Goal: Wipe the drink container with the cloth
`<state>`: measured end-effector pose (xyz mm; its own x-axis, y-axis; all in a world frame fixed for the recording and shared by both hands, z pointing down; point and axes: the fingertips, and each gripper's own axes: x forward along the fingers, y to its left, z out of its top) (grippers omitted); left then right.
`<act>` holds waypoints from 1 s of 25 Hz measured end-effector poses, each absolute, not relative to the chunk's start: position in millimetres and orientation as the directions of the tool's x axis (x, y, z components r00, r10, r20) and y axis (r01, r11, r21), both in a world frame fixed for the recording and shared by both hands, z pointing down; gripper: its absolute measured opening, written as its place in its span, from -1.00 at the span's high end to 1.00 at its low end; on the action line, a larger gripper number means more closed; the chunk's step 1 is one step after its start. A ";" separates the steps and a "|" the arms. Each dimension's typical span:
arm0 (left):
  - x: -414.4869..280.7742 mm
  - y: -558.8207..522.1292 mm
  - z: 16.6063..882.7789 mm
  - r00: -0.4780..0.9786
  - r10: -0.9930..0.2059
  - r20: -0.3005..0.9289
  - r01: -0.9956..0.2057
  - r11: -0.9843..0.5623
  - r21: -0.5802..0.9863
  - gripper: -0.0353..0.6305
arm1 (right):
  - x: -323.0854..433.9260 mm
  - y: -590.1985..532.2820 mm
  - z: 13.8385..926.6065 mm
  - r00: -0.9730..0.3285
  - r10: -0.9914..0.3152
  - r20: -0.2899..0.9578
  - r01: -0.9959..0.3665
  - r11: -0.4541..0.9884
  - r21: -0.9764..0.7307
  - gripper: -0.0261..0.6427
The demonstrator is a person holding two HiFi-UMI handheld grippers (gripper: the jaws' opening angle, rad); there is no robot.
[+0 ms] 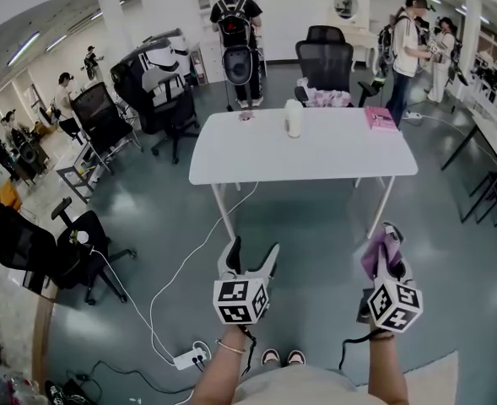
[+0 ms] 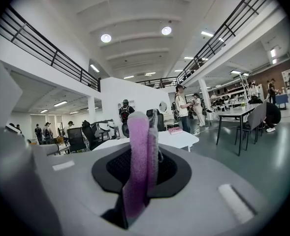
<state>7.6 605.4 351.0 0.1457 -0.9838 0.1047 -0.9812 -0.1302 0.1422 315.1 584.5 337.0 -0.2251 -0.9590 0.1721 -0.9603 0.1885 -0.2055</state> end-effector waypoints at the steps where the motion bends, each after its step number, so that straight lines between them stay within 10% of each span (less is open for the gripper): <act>1: 8.3 605.2 351.5 0.141 -0.984 0.106 -0.982 -0.125 0.140 -0.28 | 317.4 583.4 336.7 -0.227 -0.959 0.170 -0.960 0.191 -0.207 0.72; 25: -2.9 522.3 380.4 0.120 -0.982 0.144 -0.985 -0.100 0.137 -0.24 | 347.8 507.2 369.3 -0.177 -0.961 0.213 -0.956 0.117 -0.268 0.72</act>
